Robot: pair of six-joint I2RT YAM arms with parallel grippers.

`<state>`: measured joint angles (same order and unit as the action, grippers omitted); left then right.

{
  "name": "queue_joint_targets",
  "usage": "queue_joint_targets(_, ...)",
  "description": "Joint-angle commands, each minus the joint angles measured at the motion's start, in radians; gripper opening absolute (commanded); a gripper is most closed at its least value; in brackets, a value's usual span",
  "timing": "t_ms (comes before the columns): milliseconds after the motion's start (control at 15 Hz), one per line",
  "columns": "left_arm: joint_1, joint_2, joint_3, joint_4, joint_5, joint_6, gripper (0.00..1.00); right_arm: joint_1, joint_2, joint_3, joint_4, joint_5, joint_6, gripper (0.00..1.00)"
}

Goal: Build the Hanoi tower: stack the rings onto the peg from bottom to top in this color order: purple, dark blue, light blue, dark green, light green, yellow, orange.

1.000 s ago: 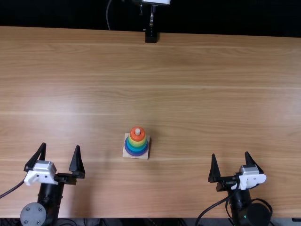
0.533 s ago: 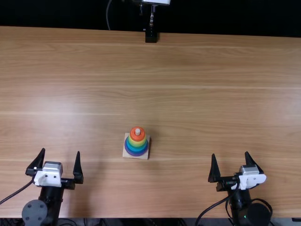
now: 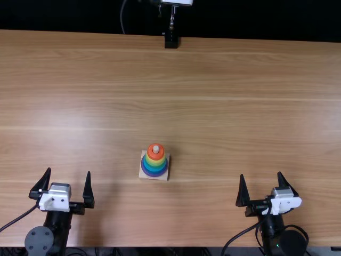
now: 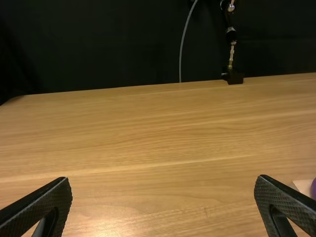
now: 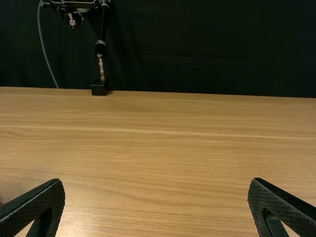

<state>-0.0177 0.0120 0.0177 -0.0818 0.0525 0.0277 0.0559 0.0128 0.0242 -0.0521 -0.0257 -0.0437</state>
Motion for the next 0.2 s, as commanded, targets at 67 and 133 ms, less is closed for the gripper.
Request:
queue_joint_targets(67, 0.009, -0.012, -0.018, -0.051, 0.014, 0.015, 1.00, -0.013, -0.013, -0.009, 0.005, 0.000, 0.001, 1.00)
queue_joint_targets(133, 0.009, -0.012, -0.018, -0.051, 0.014, 0.015, 1.00, -0.013, -0.013, -0.009, 0.005, 0.000, 0.001, 1.00)
